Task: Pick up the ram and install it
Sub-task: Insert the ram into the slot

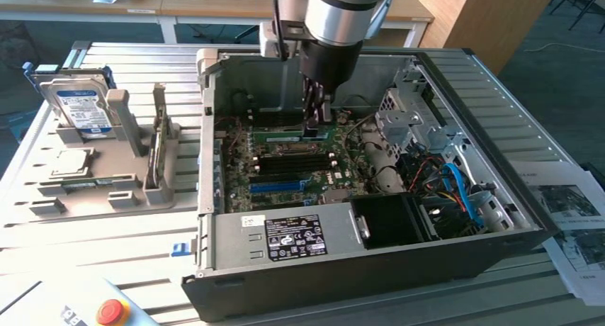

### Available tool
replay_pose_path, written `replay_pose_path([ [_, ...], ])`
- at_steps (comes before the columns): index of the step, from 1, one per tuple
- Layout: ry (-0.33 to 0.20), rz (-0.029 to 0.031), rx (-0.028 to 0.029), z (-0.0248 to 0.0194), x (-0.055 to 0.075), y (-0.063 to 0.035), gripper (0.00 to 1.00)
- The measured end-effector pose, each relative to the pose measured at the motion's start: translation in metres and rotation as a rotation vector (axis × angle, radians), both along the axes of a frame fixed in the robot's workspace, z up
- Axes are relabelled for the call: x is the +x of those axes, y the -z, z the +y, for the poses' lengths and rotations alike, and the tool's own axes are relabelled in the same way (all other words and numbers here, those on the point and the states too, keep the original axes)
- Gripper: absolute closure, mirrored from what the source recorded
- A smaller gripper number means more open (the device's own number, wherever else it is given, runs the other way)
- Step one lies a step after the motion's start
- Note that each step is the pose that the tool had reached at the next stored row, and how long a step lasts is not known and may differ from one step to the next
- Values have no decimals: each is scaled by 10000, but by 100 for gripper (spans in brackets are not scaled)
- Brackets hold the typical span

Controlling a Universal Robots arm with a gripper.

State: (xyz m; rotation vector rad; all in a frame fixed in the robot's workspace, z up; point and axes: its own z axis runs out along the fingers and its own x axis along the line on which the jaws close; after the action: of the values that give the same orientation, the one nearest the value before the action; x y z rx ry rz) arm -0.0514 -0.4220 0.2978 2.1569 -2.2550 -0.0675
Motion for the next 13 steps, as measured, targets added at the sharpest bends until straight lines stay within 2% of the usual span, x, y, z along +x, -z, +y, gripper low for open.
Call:
replay_pose_path([
  [6,0,0,1,0,0,108,88],
  [13,-9,1,-1,-1,14,115,88],
])
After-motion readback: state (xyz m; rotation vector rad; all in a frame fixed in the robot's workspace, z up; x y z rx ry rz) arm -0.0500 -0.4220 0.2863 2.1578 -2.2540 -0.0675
